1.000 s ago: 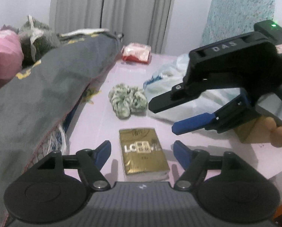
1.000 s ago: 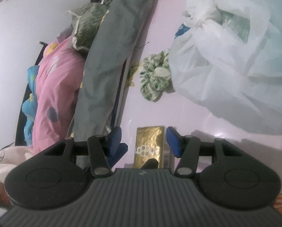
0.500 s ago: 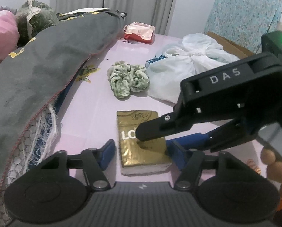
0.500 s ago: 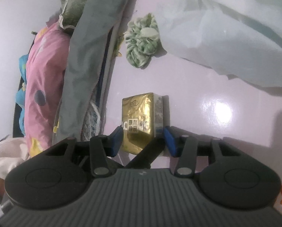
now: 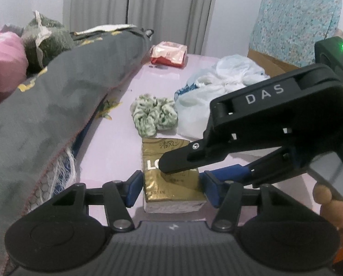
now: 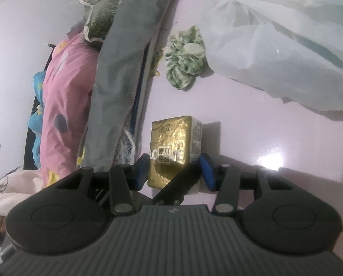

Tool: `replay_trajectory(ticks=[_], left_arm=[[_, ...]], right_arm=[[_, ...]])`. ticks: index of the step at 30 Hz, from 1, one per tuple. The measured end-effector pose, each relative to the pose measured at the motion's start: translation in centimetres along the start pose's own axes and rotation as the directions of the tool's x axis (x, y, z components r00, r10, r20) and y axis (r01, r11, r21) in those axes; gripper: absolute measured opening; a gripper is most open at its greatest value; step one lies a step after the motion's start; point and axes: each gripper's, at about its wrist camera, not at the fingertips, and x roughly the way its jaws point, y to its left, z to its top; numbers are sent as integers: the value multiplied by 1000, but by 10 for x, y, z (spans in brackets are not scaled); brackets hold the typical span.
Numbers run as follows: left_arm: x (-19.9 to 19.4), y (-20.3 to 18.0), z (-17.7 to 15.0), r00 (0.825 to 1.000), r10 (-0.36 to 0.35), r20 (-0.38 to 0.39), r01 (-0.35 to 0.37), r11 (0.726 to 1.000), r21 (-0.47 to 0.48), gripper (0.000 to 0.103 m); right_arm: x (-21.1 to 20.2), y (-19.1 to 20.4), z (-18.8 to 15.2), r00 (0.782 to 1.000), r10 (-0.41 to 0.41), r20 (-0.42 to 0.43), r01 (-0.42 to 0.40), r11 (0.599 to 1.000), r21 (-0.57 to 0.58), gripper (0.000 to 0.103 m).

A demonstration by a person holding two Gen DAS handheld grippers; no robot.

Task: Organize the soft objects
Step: 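Lift the gold tea box off the bed with the right tool, then carry the gold tea box into the cardboard box and open the right tool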

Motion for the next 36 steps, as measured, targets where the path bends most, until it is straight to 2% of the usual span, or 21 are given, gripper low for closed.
replay_trajectory(ticks=[7,16,24,29,36], left_arm=[[-15,-8,9,998,17,64,-18,999,28,57],[-28,-15,16,994,27,108,-31,999,43,57],[-45,-33,35,982,20,185,-35,996,79,57],[-52,-58,55,973,-22,230,-7,992,122,57],[-52,-114,89,950,-175,258,118,968,220,57]], right_arm=[[-10,14,-1,1000,0,14,0,999,-38,48],[-24,21,0,999,25,36,-23,999,-48,48],[-53,35,4,994,52,91,-45,996,-83,48],[-86,41,11,986,63,152,-47,993,-107,48],[-163,25,22,964,45,261,-27,997,-72,48]])
